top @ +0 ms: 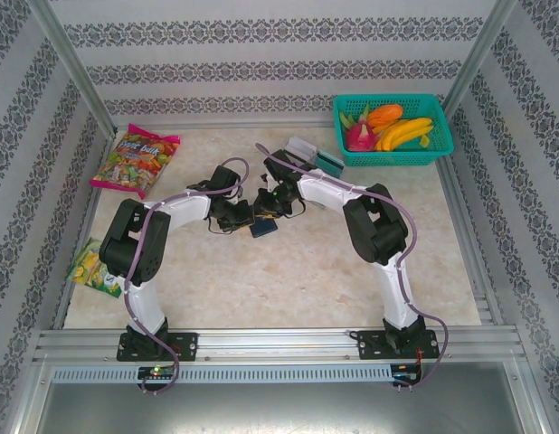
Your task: Put the credit cards into the card holder
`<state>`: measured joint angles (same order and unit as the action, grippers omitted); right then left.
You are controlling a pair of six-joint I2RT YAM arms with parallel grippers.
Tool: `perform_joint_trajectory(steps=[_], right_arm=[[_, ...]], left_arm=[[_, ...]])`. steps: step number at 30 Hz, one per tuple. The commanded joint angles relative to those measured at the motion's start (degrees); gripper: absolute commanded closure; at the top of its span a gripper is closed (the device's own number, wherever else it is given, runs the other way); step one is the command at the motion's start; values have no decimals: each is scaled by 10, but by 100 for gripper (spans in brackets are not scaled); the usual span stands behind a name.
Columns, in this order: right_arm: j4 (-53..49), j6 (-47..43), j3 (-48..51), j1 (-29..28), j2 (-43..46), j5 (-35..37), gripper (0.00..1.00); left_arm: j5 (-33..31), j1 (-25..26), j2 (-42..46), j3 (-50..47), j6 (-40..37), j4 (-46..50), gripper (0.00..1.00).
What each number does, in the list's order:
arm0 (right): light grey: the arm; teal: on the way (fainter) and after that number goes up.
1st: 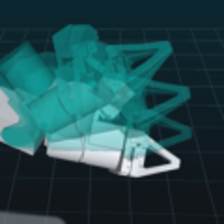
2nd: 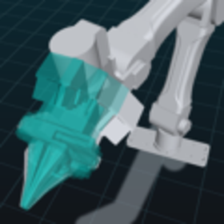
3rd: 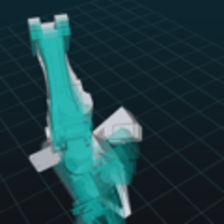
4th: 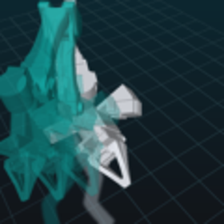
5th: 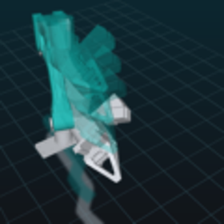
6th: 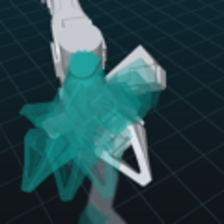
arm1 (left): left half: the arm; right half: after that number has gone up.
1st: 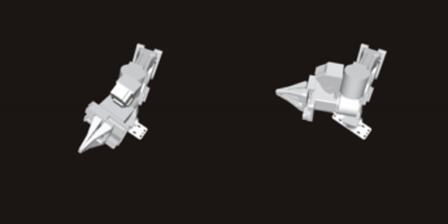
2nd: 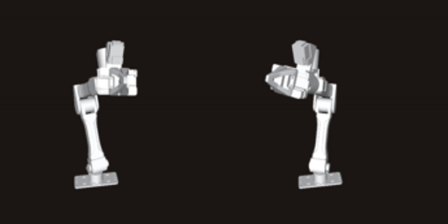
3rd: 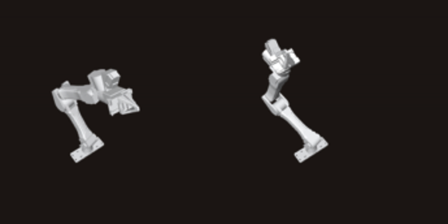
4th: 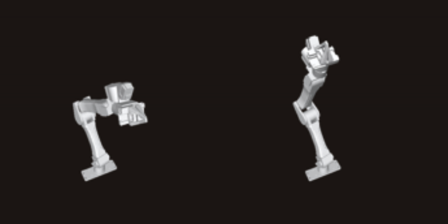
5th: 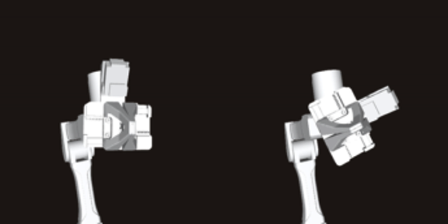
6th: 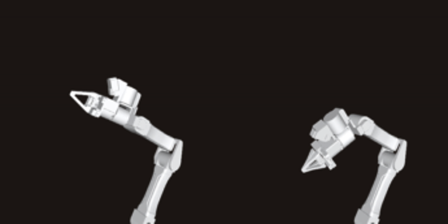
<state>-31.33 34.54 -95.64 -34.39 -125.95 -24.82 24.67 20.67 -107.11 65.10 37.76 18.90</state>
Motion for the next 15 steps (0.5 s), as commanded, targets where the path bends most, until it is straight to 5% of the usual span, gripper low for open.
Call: perform_joint_trajectory(steps=[1,15], right_arm=[[-39,-27,-4,-6,-2,36,78],[123,0,102,-6,-3,38,78]], left_arm=[[0,8,-2,1,0,8,84],[1,8,4,-2,-1,11,85]])
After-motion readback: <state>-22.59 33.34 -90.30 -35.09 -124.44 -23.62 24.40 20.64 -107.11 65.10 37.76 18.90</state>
